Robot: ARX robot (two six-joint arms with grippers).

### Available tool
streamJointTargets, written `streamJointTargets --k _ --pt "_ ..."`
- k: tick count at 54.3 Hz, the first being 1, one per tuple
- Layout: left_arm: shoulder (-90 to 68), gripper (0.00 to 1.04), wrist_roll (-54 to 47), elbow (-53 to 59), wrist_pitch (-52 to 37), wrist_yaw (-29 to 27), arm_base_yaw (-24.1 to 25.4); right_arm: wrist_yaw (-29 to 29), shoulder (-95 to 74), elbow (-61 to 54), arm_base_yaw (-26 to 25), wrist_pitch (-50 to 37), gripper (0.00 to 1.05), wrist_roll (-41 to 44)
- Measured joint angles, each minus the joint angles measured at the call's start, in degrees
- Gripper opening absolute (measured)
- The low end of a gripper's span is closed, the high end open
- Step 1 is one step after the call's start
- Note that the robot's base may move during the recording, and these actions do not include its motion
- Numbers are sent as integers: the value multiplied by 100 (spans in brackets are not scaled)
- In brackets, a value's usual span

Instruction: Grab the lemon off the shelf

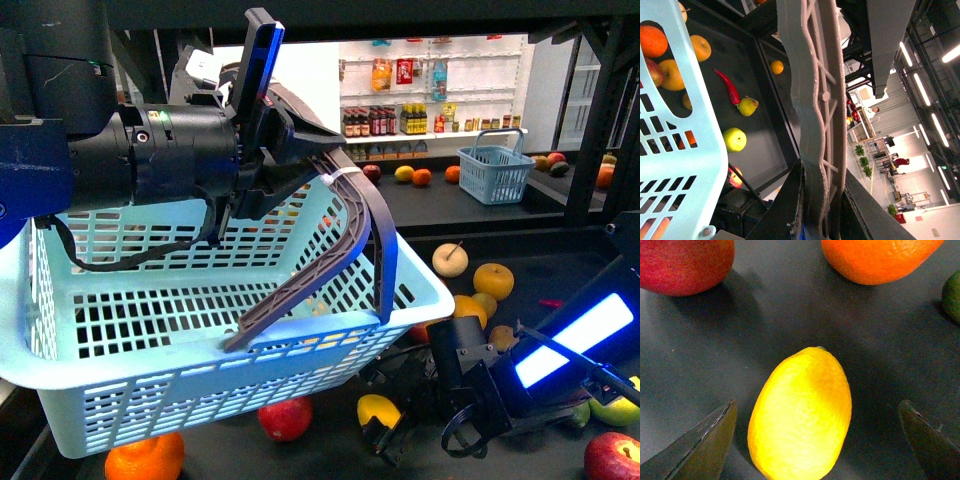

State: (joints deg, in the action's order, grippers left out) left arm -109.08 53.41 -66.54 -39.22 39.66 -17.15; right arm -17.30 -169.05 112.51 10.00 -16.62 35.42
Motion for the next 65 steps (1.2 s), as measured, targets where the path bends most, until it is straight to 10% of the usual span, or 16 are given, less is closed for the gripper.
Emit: streamJointTargets --k 31,48,65 --pt "0 13 -2 0 0 -2 0 122 -549 1086 20 844 97 -157" --pt "0 13 -2 0 0 -2 0 59 -531 997 33 859 57 -190" --pt "0 13 -2 0 0 -2 0 267 -61 94 -166 155 53 -457"
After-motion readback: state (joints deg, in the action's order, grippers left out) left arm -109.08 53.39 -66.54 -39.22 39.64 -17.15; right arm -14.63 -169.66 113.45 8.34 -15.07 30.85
